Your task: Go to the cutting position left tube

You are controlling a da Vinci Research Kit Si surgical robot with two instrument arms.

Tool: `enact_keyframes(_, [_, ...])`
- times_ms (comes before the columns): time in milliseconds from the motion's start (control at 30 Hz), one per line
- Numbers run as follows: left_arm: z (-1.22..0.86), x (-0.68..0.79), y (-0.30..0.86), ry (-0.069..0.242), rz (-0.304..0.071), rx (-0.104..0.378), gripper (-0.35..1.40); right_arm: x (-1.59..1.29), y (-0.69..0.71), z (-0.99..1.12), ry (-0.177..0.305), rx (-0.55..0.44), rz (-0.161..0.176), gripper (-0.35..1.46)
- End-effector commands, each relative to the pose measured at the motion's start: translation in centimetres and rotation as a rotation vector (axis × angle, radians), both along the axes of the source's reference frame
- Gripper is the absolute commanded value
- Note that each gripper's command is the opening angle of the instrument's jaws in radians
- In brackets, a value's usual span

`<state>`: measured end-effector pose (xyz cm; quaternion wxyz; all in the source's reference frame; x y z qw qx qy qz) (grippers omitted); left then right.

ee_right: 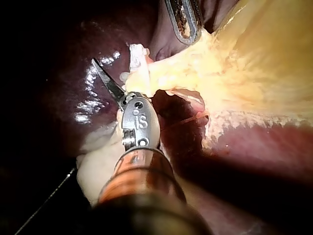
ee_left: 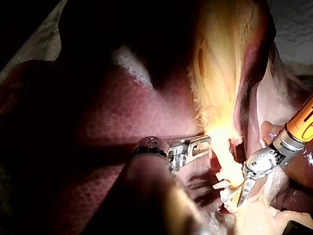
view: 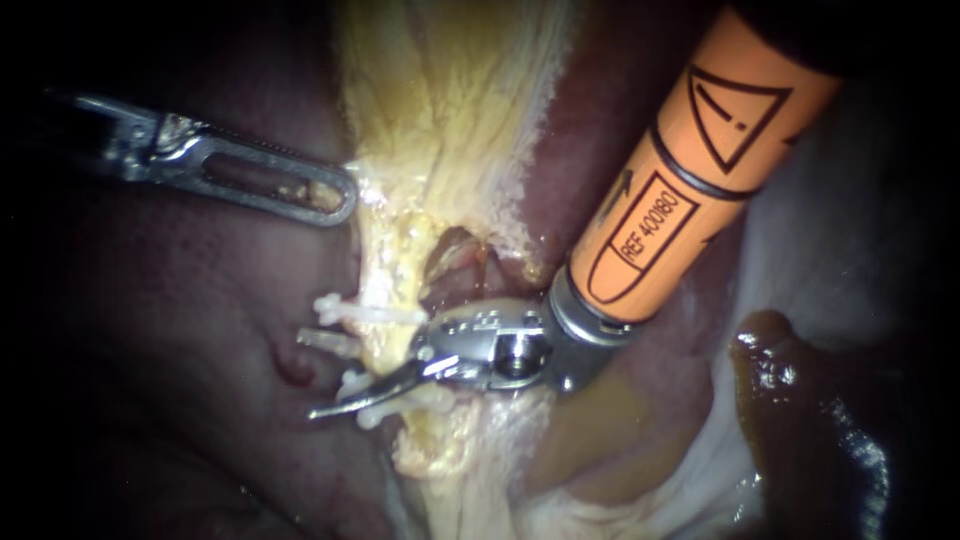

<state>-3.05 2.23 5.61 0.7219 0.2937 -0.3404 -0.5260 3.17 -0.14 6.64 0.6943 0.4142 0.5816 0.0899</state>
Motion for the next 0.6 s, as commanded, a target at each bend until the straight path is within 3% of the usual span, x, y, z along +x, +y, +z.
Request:
enact_keyframes(33, [0.0, 0.0, 0.0, -0.001, 0.0, 0.0, -0.35, 0.0, 0.0, -0.01, 0.0, 0.0, -0.001, 1.4])
enact_keyframes(600, [0.01, 0.0, 0.0, -0.001, 0.0, 0.0, -0.35, -0.03, 0.03, 0.03, 0.0, 0.0, -0.002, 1.4])
